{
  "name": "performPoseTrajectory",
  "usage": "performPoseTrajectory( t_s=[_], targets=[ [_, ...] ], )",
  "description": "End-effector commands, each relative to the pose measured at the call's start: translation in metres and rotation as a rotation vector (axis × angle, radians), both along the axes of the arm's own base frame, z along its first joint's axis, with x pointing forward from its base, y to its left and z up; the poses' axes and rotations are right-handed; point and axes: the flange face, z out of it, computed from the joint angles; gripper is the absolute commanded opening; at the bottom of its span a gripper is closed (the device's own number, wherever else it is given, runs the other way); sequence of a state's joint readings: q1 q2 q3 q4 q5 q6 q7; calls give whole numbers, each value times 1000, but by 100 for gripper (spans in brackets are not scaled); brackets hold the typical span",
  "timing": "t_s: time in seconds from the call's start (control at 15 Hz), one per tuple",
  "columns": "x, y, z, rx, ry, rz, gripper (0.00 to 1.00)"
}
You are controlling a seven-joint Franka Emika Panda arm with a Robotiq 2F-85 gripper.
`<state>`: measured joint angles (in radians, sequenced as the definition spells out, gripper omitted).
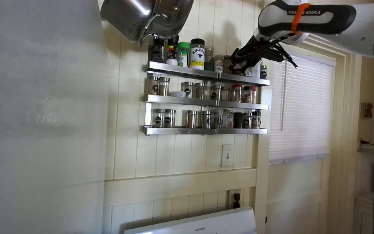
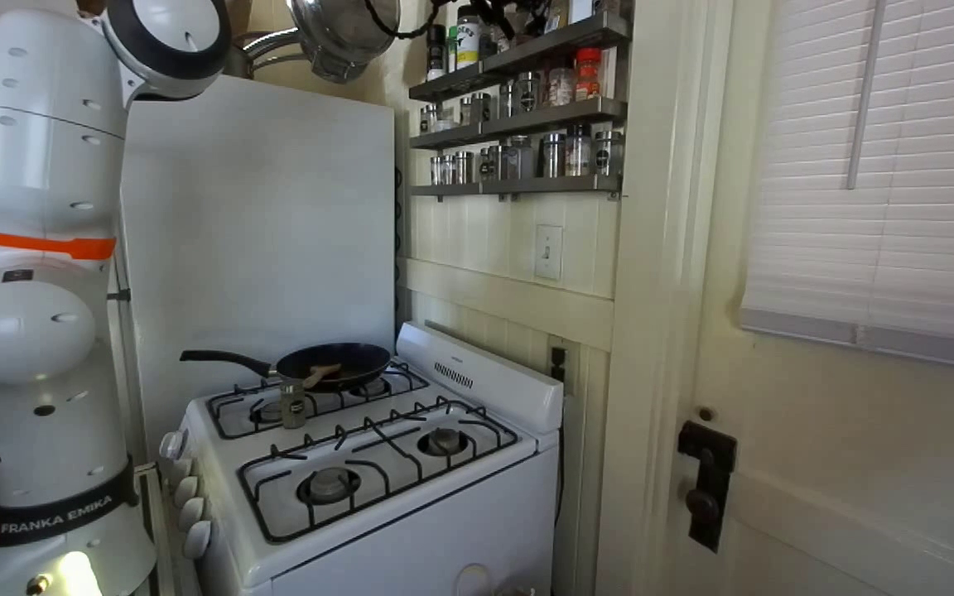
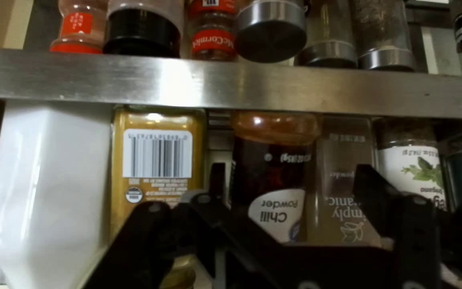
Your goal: Take the spice bottle off of the shelf and put it on the stove
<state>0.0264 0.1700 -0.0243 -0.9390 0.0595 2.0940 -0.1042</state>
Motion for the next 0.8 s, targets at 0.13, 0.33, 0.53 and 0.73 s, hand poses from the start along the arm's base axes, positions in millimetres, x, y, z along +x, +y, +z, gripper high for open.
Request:
performPoseTrajectory(
  t_s=[0.13, 0.33, 0.53, 0.73],
  targets=[
    [3, -8, 0, 13, 15, -33, 38],
    [2, -10, 0, 14, 21, -46, 19],
    [-3, -7, 4, 24, 18, -45, 14],
    [-14, 0, 16, 13, -9, -38, 14]
  ],
)
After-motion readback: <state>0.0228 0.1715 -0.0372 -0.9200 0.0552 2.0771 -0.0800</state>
